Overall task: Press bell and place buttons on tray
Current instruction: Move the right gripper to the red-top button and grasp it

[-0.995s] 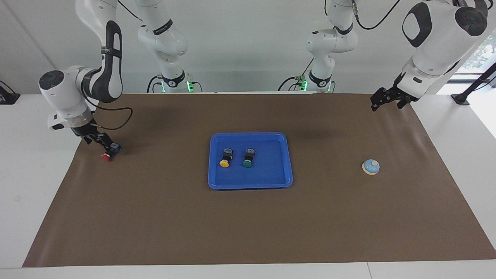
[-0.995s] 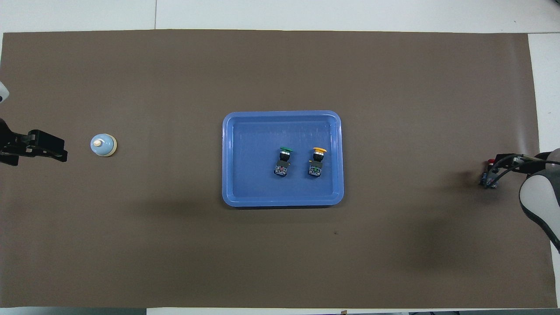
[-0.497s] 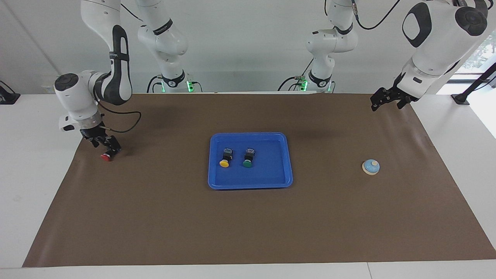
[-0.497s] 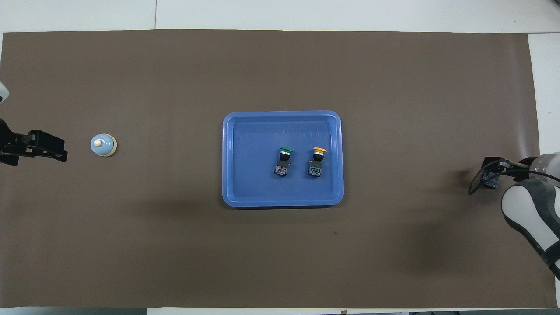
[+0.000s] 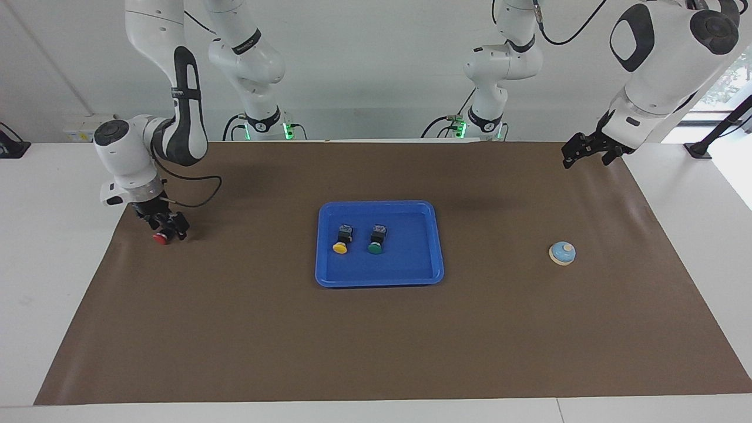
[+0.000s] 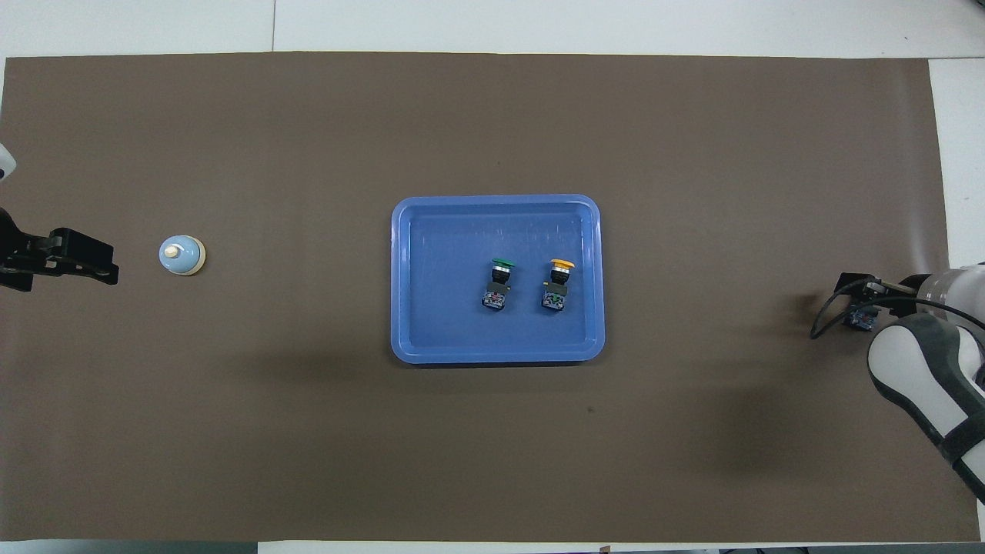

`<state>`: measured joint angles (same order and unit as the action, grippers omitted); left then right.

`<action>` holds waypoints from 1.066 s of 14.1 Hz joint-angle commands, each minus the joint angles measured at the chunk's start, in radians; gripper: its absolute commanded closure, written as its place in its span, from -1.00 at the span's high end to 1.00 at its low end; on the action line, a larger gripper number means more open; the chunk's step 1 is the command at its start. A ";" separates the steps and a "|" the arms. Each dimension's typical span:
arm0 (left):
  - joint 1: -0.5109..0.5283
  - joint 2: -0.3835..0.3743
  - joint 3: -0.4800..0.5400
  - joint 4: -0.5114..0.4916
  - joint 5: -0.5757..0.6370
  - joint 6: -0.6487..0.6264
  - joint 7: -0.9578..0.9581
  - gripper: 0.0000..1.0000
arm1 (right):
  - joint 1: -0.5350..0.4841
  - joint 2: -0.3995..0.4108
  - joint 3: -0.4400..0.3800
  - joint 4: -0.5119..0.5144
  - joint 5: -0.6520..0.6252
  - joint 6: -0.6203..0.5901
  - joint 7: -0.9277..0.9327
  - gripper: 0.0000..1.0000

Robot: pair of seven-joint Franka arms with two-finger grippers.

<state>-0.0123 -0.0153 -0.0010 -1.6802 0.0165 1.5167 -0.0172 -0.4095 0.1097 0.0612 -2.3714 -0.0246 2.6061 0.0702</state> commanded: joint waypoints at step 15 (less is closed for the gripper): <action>-0.003 -0.008 0.003 0.007 0.013 -0.015 -0.009 1.00 | 0.177 0.013 0.022 0.315 0.089 -0.433 0.119 -1.00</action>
<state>-0.0123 -0.0153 -0.0010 -1.6802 0.0165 1.5167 -0.0172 -0.2985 0.1063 0.0778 -2.1730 0.0417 2.2922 0.1019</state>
